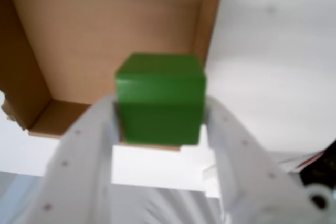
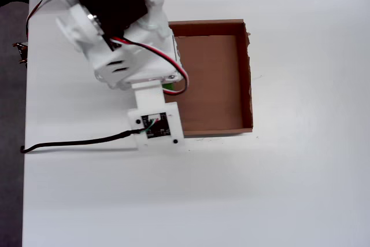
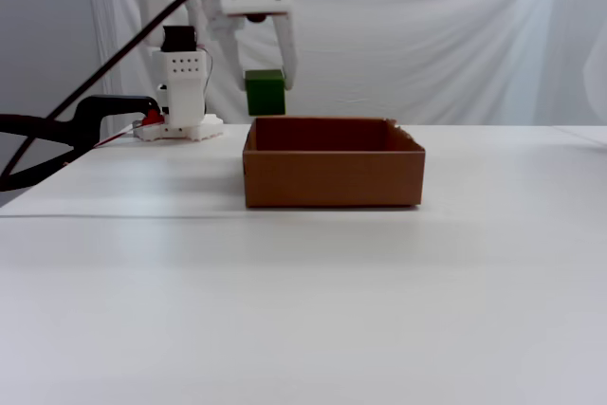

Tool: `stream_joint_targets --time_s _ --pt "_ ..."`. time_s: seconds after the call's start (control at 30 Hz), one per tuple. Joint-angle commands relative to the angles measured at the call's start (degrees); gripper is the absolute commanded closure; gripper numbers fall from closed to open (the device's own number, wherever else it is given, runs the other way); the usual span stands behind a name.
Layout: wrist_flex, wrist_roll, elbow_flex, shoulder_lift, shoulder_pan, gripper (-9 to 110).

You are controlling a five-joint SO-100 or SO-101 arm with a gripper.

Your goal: Grasp a green cube and put it in a box.

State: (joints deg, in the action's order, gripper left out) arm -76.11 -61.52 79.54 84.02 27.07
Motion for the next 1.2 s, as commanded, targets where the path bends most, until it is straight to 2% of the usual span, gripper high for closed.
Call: stream_joint_targets --time_s 0.0,0.37,0.67,1.17 --pt "-0.26 0.70 -5.45 -3.16 3.34 88" --pt "0.35 6.86 -11.51 -18.72 10.81 89" --pt "1.05 8.26 -13.80 -21.01 11.87 88" --pt "5.19 8.00 -8.88 -20.65 11.51 87"
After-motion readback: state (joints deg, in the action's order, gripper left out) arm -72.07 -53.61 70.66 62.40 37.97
